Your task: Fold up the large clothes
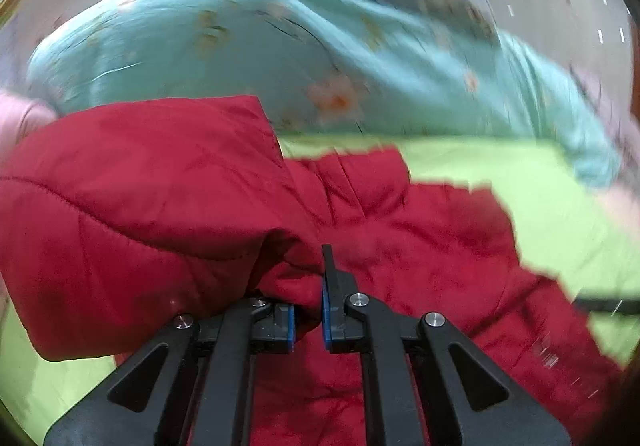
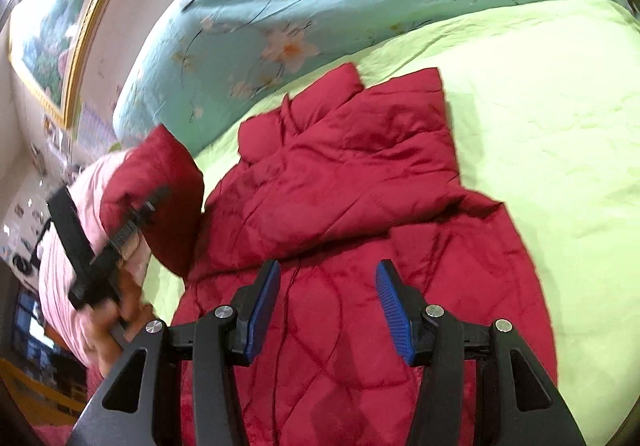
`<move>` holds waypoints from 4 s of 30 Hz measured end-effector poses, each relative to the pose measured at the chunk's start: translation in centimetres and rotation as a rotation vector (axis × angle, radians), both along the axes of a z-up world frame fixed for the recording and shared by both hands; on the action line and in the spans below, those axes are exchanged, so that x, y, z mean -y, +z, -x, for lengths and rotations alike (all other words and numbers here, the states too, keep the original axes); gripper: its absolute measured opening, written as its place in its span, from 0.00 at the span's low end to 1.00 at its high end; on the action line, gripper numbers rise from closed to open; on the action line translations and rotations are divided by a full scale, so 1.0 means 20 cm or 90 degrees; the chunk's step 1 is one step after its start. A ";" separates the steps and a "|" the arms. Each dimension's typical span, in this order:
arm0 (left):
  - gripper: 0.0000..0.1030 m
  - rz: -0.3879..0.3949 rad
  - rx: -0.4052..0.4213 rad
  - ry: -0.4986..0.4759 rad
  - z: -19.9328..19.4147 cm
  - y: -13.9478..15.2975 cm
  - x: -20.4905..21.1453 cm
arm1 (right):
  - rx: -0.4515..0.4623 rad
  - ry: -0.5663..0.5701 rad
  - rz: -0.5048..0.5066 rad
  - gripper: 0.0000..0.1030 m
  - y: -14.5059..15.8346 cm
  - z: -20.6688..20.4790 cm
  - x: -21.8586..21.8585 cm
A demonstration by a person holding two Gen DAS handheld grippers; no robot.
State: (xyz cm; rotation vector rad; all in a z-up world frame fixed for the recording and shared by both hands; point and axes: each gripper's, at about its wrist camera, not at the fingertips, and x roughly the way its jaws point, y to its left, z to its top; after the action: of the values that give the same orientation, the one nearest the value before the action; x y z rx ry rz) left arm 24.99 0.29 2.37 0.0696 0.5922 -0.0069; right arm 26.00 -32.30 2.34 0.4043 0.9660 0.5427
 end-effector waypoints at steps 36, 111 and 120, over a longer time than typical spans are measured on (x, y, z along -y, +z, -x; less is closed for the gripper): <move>0.14 -0.601 -0.111 -0.047 -0.05 -0.61 0.60 | 0.048 0.217 0.241 0.59 0.31 -0.33 -1.19; 0.22 0.102 -0.180 -0.003 -0.03 -0.30 -0.36 | 0.083 -0.091 0.157 0.20 0.03 -0.49 -0.08; 0.23 0.108 -0.178 0.007 -0.02 -0.32 -0.40 | 0.057 0.020 0.254 0.27 -0.13 -0.58 -0.42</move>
State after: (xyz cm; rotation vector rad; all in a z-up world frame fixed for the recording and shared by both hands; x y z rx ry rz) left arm 25.40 8.37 -4.07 -0.1006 0.8684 -0.0572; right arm 37.66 -23.81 -0.34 0.0081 0.9677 0.3801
